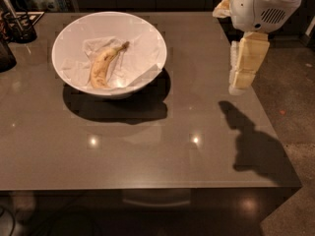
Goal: Pick banana from white bowl
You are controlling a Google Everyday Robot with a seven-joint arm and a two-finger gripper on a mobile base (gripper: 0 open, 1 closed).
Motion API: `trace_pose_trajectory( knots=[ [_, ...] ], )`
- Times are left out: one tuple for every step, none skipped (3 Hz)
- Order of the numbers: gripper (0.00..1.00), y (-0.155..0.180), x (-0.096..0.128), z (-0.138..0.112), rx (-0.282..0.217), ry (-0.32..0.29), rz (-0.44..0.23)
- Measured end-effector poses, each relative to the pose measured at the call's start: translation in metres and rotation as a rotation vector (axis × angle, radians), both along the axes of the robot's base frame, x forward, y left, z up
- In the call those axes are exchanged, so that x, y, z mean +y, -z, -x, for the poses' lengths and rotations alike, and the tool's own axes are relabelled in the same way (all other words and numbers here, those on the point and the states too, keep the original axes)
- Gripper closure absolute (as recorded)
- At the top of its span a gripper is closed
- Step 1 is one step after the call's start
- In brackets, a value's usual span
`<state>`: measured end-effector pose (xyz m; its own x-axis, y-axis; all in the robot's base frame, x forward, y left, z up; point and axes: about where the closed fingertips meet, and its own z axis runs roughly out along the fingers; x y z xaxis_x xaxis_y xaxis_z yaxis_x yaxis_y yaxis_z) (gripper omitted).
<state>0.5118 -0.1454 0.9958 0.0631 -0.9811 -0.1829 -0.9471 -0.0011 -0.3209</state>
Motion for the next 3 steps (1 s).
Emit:
trace_pose_trajectory(
  knots=[
    [0.0,-0.005,0.022,-0.037,-0.044,-0.069,0.024],
    [0.0,-0.003,0.051,-0.073,-0.043,-0.15,0.053],
    [0.0,-0.012,0.081,-0.088,-0.076,-0.234,0.086]
  ],
)
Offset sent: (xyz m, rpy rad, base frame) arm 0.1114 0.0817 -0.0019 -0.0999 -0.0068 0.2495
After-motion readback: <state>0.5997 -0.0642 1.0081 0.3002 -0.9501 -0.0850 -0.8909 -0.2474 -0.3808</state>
